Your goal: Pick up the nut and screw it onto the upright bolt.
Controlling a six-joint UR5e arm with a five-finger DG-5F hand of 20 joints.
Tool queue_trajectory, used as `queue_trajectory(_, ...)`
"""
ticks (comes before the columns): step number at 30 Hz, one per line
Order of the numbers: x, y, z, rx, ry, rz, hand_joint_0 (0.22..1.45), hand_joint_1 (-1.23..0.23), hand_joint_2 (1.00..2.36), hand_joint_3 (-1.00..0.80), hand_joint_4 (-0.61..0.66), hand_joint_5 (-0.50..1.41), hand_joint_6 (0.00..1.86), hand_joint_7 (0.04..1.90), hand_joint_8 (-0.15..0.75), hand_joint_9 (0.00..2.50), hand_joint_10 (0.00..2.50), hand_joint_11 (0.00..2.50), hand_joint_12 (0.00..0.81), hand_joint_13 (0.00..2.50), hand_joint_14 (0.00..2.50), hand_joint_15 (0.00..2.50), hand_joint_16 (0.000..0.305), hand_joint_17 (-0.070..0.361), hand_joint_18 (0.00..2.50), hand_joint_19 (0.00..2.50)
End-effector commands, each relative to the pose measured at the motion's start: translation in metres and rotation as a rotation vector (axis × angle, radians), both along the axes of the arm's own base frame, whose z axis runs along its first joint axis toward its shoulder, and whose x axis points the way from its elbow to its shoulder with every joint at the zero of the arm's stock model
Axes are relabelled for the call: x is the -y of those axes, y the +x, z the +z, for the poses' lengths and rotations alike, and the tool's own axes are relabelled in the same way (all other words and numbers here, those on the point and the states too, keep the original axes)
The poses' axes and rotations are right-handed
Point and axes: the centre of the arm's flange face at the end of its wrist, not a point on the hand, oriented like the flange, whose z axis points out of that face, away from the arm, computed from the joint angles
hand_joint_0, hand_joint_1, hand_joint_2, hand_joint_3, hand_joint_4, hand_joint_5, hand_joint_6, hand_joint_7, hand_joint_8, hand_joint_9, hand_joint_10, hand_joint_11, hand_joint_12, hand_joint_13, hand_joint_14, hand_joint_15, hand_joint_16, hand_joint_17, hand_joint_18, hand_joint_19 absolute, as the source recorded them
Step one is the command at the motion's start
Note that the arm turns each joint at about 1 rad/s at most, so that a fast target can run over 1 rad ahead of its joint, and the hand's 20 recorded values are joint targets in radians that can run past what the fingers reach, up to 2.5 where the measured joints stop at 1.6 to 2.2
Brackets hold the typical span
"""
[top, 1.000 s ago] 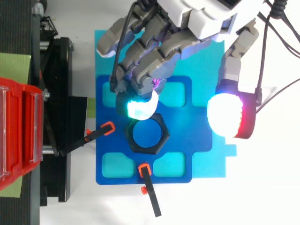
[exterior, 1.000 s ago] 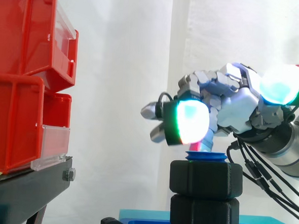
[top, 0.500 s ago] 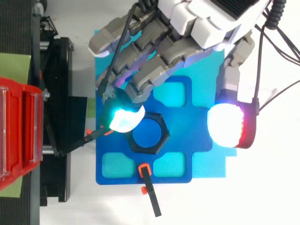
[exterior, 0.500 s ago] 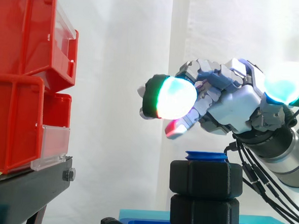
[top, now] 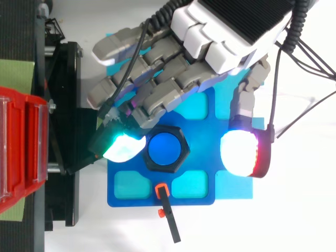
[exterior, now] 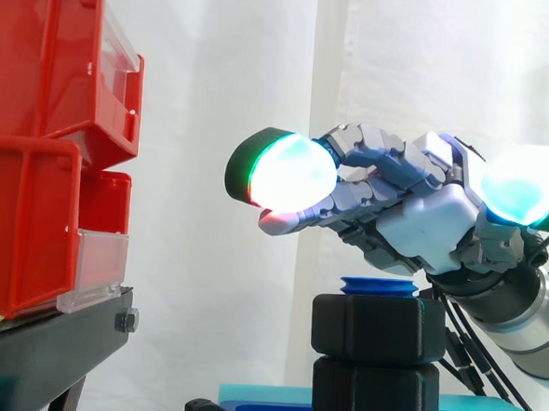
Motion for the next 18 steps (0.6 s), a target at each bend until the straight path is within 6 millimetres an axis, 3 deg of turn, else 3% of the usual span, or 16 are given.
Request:
queue_trajectory(1, -0.004, 0.0, -0.005, -0.022, 0.004, 0.004, 0.42, -0.22, 1.0, -0.5, 0.15, -0.21, 0.5, 0.55, 0.228, 0.39, 0.0, 0.0, 0.307, 0.23, 0.0, 0.0, 0.033, 0.075, 0.0, 0.0)
queue_trajectory(8, -0.015, -0.004, -0.021, -0.058, 0.022, -0.013, 0.42, -0.21, 1.0, -0.5, 0.15, -0.21, 0.5, 0.56, 0.229, 0.38, 0.0, 0.0, 0.308, 0.23, 0.0, 0.0, 0.034, 0.076, 0.0, 0.0)
queue_trajectory(18, -0.026, -0.001, -0.018, -0.039, 0.007, 0.001, 0.42, -0.21, 1.0, -0.5, 0.16, -0.21, 0.5, 0.56, 0.232, 0.39, 0.0, 0.0, 0.307, 0.23, 0.0, 0.0, 0.033, 0.074, 0.0, 0.0)
